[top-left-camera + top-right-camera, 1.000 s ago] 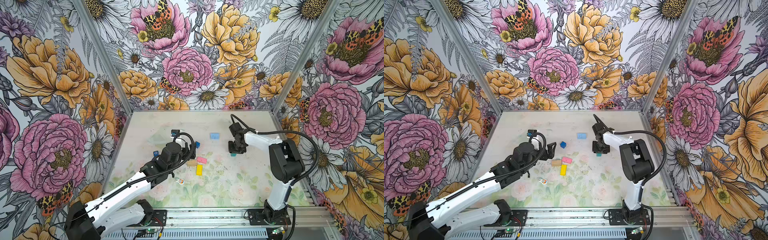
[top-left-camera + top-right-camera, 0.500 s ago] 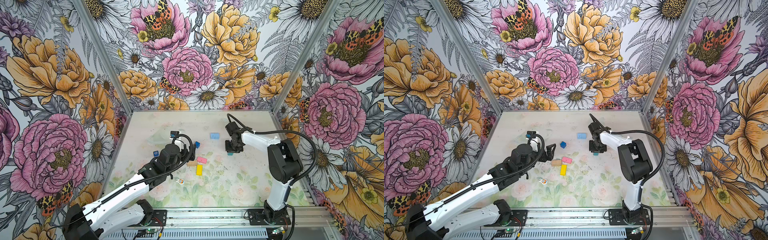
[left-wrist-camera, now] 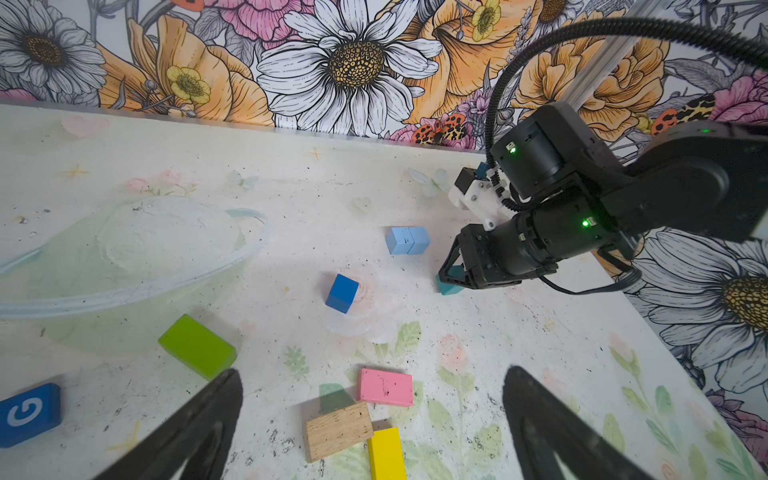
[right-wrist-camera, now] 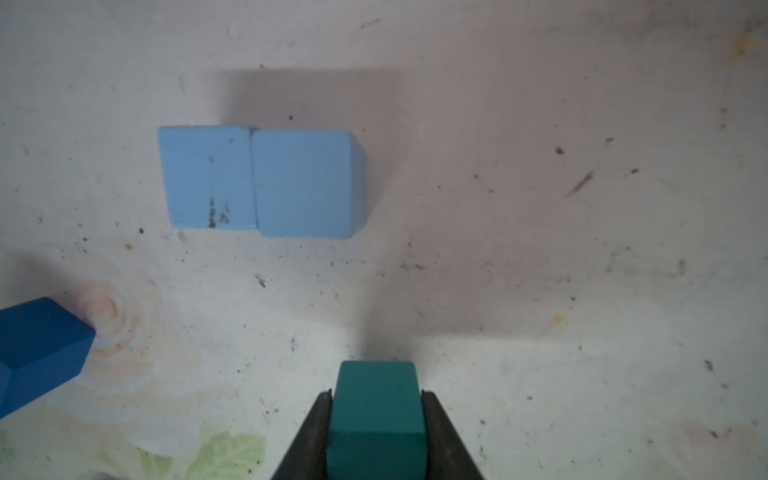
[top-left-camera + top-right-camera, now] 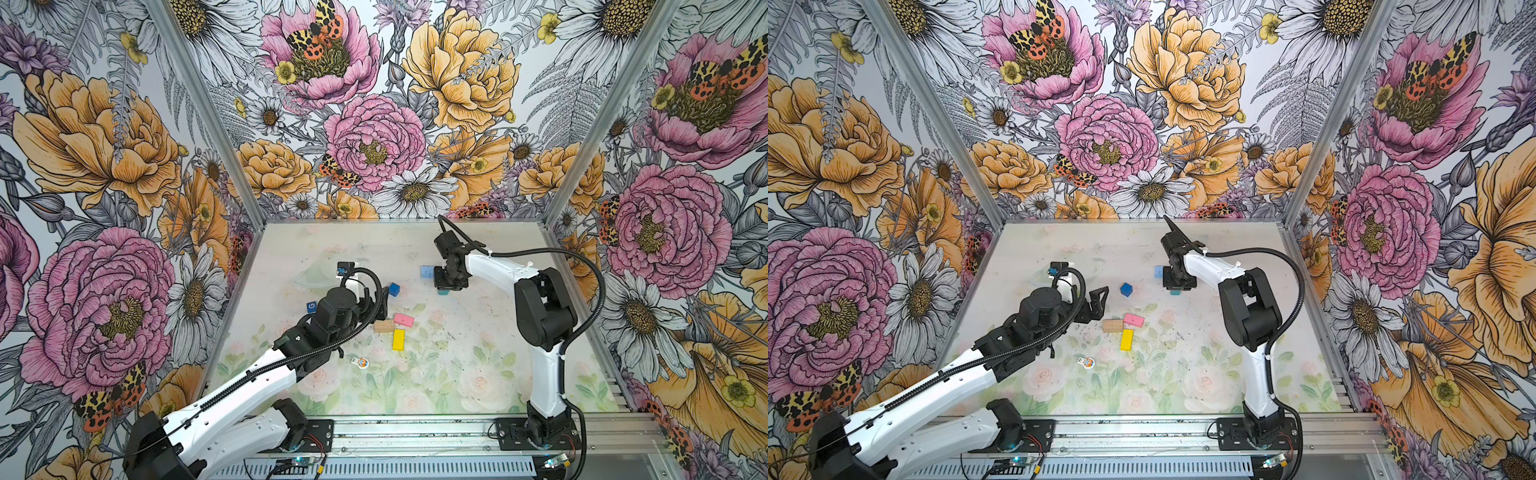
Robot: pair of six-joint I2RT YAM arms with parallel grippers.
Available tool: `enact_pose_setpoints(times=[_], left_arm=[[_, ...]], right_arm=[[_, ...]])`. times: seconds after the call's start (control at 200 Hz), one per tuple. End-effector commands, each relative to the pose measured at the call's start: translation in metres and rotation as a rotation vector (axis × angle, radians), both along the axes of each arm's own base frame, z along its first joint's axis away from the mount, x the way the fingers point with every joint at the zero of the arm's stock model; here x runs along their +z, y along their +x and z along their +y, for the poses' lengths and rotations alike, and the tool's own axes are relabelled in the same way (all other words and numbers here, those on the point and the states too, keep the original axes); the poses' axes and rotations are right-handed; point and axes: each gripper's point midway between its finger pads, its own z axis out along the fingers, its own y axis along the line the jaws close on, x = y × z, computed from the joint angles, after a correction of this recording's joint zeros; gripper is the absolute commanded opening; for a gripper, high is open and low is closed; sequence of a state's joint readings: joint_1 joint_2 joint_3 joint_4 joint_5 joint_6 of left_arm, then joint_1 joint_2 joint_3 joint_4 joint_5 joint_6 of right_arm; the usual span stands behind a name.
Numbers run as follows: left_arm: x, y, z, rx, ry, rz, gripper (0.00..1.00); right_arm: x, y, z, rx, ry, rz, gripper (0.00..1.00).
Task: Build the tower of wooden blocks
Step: 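Carry the teal cube with the right gripper to the light blue cubes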
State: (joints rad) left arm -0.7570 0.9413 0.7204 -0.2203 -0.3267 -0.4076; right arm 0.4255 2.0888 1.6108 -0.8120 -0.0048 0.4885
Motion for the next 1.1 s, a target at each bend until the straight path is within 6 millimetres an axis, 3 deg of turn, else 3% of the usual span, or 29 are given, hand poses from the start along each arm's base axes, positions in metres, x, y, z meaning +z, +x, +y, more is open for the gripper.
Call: enact_pose_setpoints(times=[0.0, 0.355, 1.091], left_arm=[[-0.004, -0.002, 0.004, -0.015, 0.022, -0.003, 0.99], [-0.008, 0.003, 0.01, -0.003, 0.023, 0.005, 0.99], [-0.01, 0.01, 0.018, 0.013, 0.019, 0.014, 0.99]], right_arm=[[0.004, 0.012, 0.008, 0.006, -0.004, -0.016, 0.31], [-0.004, 0.027, 0.014, 0.022, -0.033, -0.006, 0.31], [-0.016, 0.038, 0.017, 0.05, -0.067, 0.019, 0.35]])
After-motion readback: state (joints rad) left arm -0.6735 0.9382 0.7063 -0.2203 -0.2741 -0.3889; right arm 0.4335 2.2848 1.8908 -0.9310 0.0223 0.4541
